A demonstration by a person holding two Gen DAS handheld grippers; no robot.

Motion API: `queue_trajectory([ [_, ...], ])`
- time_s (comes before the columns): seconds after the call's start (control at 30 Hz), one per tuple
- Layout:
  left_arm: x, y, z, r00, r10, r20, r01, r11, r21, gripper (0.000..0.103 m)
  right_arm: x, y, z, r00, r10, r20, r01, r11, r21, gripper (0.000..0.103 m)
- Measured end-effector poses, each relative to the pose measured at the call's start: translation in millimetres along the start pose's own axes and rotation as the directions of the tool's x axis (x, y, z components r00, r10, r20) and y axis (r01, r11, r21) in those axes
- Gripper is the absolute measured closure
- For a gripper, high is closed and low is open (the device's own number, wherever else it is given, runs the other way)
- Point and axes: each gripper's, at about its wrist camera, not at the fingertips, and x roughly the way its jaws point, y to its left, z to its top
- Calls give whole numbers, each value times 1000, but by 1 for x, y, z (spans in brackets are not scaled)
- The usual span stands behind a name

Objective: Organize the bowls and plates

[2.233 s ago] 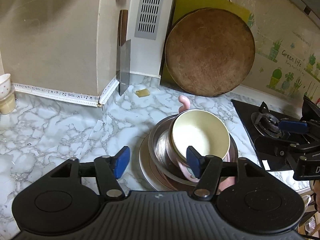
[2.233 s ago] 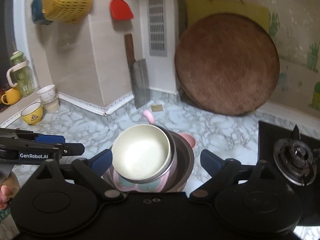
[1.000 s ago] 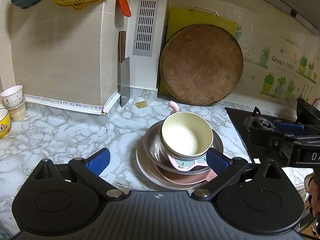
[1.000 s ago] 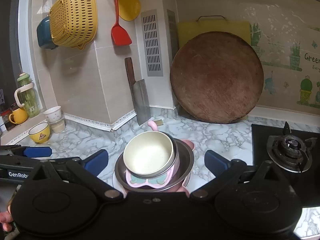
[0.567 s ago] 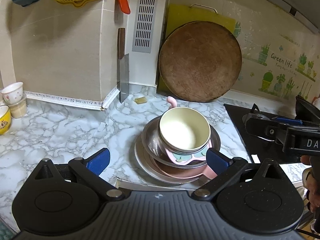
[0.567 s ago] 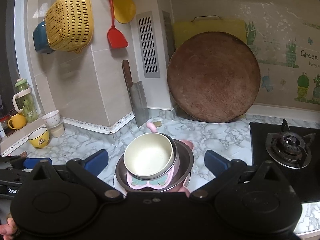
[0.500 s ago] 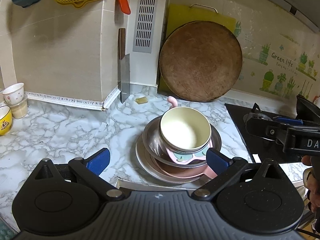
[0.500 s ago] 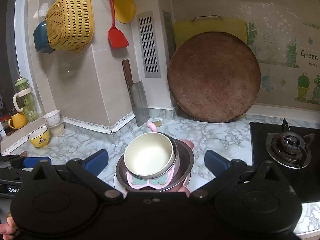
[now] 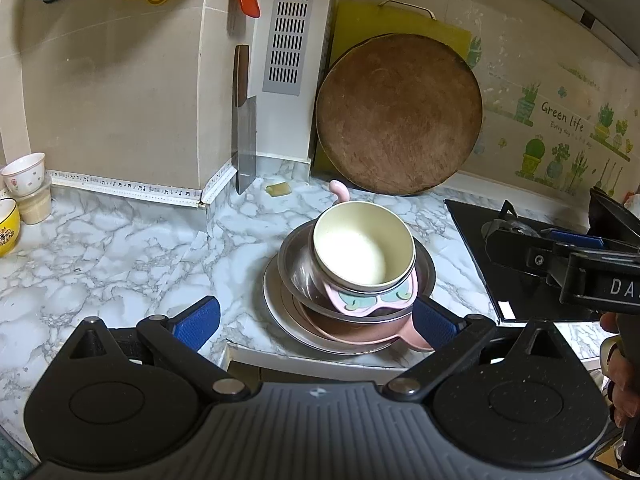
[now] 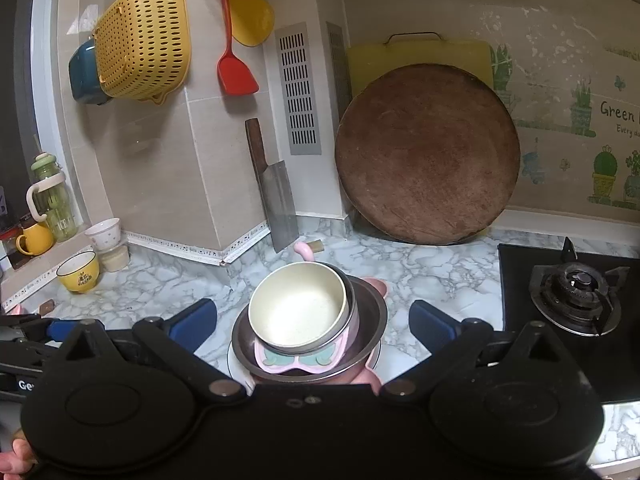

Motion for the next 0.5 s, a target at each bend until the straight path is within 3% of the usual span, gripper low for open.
queue_trajectory([
  [0.5,-2,-3,0,1000,5,15,-5,1000,21,0,-2,-3,-5,1000,-1,1,1,1000,17,0],
])
